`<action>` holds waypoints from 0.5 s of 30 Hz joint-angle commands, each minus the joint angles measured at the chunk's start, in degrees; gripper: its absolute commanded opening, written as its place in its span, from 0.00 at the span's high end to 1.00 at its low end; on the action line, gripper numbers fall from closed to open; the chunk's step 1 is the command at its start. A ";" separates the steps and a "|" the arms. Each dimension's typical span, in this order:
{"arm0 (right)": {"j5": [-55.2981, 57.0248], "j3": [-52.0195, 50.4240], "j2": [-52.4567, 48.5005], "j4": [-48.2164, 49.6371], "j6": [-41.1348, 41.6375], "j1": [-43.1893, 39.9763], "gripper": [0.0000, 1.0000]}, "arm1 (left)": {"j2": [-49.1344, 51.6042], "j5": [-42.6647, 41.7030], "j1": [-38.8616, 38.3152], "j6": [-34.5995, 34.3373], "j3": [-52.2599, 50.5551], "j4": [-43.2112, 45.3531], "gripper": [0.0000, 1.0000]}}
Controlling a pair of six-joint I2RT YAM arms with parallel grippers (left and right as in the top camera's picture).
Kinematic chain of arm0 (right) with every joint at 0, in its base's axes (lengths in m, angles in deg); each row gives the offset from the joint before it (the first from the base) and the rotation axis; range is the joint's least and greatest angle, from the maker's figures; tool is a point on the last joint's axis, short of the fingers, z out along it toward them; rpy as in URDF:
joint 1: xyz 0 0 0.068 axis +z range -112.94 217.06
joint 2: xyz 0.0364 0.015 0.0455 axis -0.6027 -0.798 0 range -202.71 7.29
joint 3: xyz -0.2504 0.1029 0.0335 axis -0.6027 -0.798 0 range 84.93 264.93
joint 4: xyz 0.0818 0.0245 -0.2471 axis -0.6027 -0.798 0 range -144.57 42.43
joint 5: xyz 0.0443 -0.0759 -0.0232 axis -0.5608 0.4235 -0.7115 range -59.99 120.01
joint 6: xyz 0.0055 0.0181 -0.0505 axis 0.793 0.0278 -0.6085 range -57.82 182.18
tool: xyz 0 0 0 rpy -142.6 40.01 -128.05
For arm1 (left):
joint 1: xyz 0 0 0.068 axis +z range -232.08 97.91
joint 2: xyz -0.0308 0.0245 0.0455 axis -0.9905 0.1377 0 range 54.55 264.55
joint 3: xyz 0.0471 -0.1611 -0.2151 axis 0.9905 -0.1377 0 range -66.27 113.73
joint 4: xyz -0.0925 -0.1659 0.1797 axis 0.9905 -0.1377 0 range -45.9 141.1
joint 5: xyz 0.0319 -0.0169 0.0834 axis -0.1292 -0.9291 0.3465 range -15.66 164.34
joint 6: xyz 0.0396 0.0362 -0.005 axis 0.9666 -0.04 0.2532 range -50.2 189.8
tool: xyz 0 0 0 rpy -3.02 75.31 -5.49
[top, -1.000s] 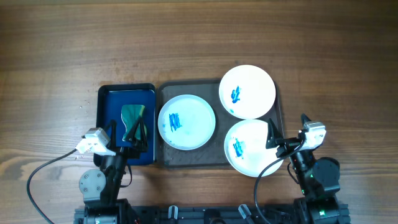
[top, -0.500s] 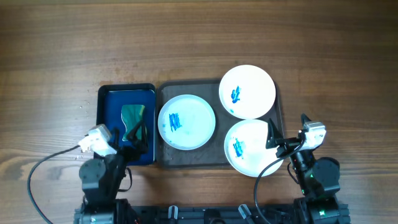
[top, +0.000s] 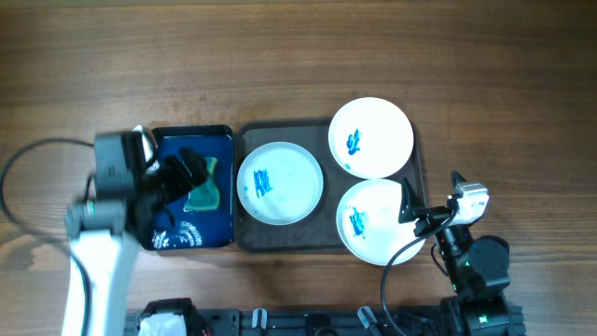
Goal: Clean dirty plates on tray and stack at the side
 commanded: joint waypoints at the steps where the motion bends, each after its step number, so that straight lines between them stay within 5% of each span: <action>1: 0.96 -0.07 -0.07 0.24 -0.63 -0.39 0.00 | 11.30 8.20 0.11 1.62 9.01 -6.25 0.00; 8: 0.96 -0.07 -0.07 0.24 -0.63 -0.39 0.00 | 19.56 9.99 0.11 4.61 9.92 -1.81 0.00; 15: 0.96 -0.07 -0.07 0.24 -0.63 -0.39 0.00 | 19.80 -4.02 0.11 14.75 9.90 6.49 0.00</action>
